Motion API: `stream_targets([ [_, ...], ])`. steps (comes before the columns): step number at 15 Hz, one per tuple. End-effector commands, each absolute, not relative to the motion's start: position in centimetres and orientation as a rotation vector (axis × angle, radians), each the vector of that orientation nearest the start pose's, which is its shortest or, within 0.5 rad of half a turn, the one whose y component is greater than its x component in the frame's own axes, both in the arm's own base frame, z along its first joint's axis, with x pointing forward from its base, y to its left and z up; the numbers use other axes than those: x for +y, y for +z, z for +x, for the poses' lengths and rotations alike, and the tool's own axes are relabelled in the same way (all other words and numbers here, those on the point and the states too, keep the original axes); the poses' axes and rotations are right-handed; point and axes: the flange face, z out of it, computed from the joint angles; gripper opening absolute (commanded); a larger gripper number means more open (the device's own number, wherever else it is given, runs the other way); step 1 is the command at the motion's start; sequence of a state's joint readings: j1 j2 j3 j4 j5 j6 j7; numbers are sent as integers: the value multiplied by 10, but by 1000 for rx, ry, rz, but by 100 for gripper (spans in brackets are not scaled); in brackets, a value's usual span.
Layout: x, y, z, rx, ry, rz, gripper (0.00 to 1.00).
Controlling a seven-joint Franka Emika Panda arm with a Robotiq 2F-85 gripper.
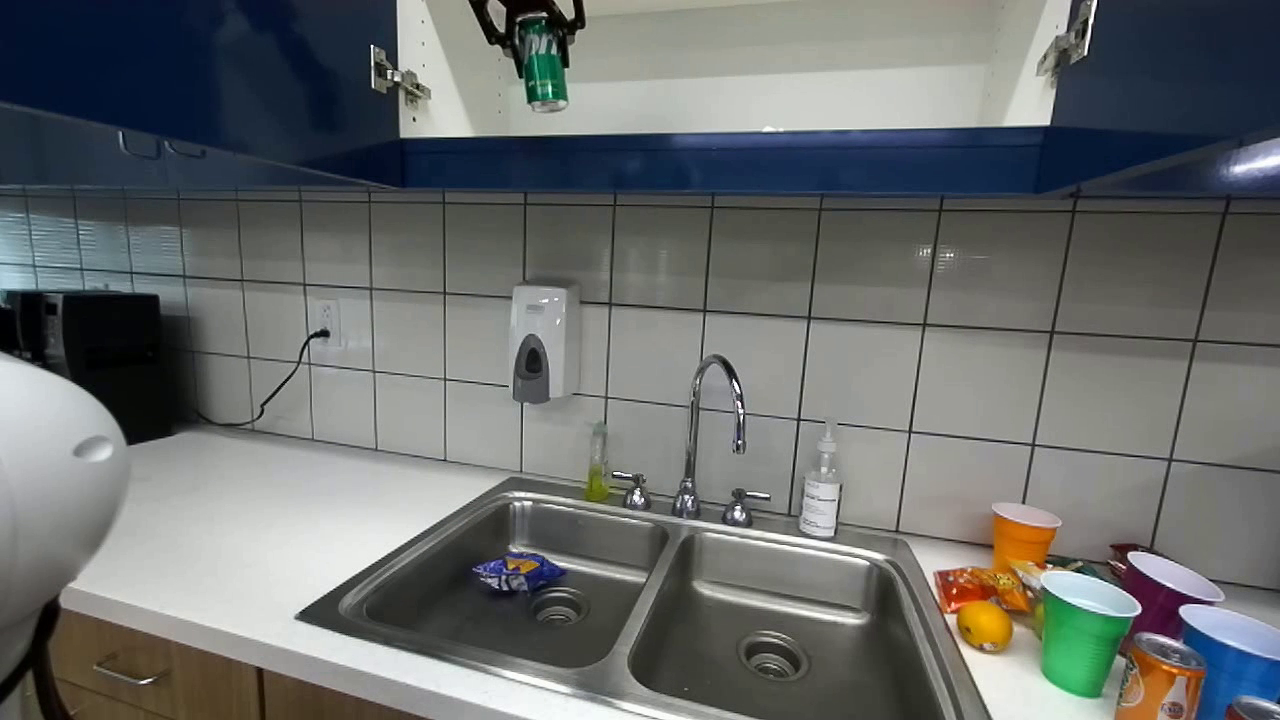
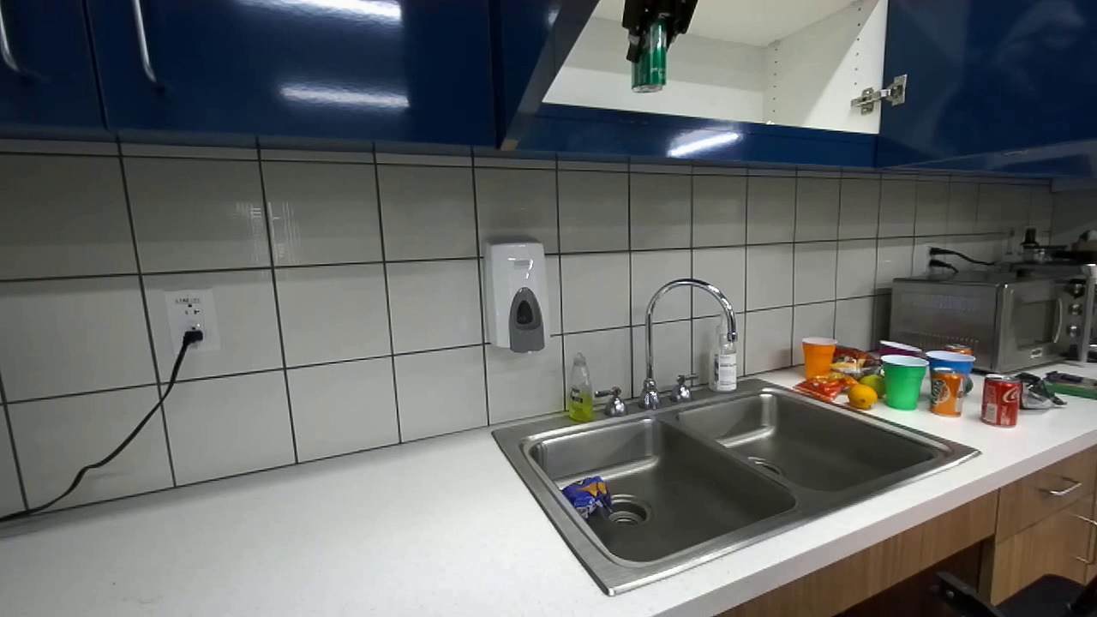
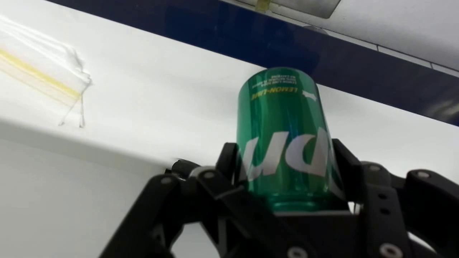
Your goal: Remove the can from the sink and put it in the top cabinet
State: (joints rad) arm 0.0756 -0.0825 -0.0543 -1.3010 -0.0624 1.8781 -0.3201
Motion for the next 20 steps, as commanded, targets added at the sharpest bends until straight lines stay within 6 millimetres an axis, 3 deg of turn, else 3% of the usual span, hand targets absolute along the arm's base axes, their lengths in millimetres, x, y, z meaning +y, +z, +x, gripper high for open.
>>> stream_targets([
  [1,-5,846,532,-554,-1067,-3061,40],
  [11,-16,833,562,-527,-1041,-3034,40],
  [20,-18,825,577,-515,-1002,-3021,40],
])
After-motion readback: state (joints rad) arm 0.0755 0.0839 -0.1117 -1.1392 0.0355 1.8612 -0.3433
